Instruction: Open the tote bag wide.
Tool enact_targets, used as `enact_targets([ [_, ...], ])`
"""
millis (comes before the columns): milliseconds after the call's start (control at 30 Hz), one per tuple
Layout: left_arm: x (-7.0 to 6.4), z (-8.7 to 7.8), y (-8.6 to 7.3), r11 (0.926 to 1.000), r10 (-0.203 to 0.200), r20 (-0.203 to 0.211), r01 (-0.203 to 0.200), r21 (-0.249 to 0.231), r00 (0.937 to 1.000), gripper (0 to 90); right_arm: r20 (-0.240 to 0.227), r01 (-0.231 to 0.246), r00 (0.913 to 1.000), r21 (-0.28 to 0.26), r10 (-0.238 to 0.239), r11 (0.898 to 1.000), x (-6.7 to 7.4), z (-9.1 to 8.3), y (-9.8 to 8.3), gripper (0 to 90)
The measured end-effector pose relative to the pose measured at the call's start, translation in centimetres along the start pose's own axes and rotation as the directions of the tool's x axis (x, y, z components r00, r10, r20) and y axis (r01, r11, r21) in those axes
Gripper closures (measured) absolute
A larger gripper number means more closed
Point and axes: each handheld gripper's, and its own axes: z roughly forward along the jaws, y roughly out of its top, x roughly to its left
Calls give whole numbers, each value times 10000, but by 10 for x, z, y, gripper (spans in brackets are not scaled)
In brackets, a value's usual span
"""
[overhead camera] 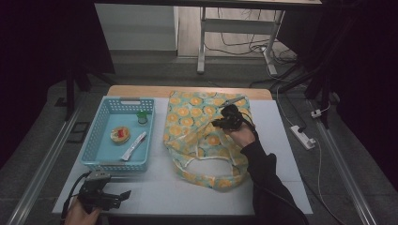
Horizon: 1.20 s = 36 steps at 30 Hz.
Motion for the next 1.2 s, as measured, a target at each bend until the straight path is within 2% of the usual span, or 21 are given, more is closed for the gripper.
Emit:
enact_targets([
  [267,0,0,0,10000,-20,-10,20,6,10000,6,59,200,9998,66,-200,9998,-7,19,7,897],
  [400,0,0,0,10000,-20,-8,20,-4,10000,6,86,239,9997,288,-242,9993,-9,32,5,897],
  [500,0,0,0,10000,-11,4,11,14,10000,7,143,253,9995,661,-263,9975,-11,43,-1,896],
  [633,0,0,0,10000,10,8,-10,4,10000,7,159,302,9994,914,-318,9954,-11,51,-6,895],
  [667,0,0,0,10000,15,9,-15,6,10000,7,123,300,9994,775,-311,9965,-11,51,-7,895],
  [800,0,0,0,10000,30,-1,-30,6,10000,8,140,342,9993,837,-355,9959,-9,52,-7,884],
  [867,0,0,0,10000,27,-3,-27,-7,10000,8,176,339,9992,876,-356,9956,-9,51,-6,833],
  [900,0,0,0,10000,27,-11,-27,-13,10000,8,249,296,9992,786,-316,9965,-8,48,-4,774],
  [933,0,0,0,10000,27,-10,-27,-16,10000,8,249,296,9992,786,-316,9965,-8,48,-4,774],
  [1067,0,0,0,10000,23,-16,-23,-19,10000,8,133,82,9999,494,-89,9987,-6,35,3,622],
  [1200,-1,0,0,10000,31,-37,-31,-46,10000,8,127,112,9999,284,-116,9995,-1,24,6,522],
])
